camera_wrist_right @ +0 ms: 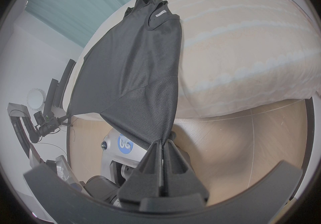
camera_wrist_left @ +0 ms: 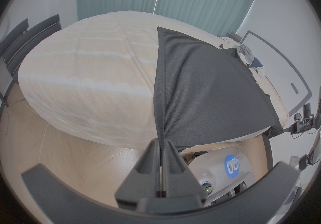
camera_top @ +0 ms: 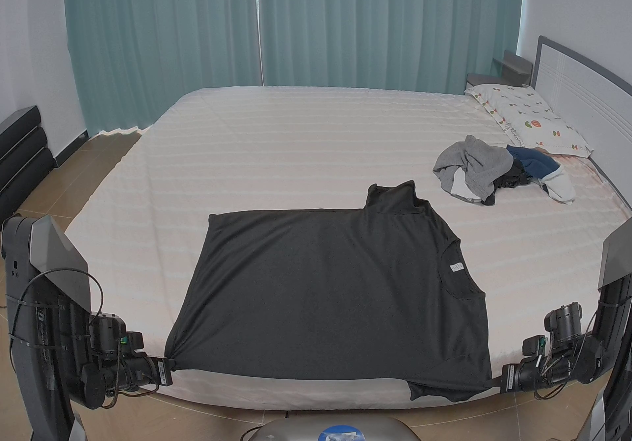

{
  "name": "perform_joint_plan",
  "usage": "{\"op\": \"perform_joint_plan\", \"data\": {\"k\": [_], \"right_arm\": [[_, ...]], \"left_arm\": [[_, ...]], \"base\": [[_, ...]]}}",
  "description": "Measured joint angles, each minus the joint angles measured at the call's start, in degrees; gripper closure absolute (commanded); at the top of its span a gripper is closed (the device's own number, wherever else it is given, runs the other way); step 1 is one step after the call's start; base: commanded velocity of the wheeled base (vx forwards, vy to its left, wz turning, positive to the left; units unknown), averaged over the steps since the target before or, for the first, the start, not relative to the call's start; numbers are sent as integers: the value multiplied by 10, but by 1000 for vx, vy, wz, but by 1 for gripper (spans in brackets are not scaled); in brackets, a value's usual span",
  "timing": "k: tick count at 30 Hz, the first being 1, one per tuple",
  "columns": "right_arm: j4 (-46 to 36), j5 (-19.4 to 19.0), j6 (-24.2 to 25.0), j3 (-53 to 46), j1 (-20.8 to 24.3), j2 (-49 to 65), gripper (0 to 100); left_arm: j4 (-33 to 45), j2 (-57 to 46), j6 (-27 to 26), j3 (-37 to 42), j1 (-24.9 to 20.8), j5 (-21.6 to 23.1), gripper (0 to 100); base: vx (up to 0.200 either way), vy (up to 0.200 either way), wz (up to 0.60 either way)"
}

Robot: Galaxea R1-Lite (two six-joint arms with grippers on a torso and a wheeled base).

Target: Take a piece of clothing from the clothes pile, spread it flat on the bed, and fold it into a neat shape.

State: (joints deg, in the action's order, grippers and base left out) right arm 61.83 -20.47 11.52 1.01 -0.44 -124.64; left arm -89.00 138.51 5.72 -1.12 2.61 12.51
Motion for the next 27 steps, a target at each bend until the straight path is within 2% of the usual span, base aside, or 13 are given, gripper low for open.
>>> {"op": "perform_joint_plan", "data": {"k": [4, 12, 19, 21, 27], "right_arm": [[-17, 0, -1, 0, 0, 15, 100], [-33, 2, -2, 0, 0, 43, 100], [-25, 5, -1, 0, 5, 54, 100], [-10, 4, 1, 0, 7, 60, 100], [94, 13, 11, 0, 8, 65, 100]], "left_arm": [[6, -2, -1, 1, 0, -7, 100], [81, -33, -6, 1, -4, -9, 100], [58, -52, 3, 2, -8, -9, 100], [37, -57, 18, 1, -10, -9, 100], [2, -68, 123, -17, -25, -25, 100]], "base": [[0, 0, 0], [0, 0, 0], [0, 0, 0], [0, 0, 0], [0, 0, 0]]}}
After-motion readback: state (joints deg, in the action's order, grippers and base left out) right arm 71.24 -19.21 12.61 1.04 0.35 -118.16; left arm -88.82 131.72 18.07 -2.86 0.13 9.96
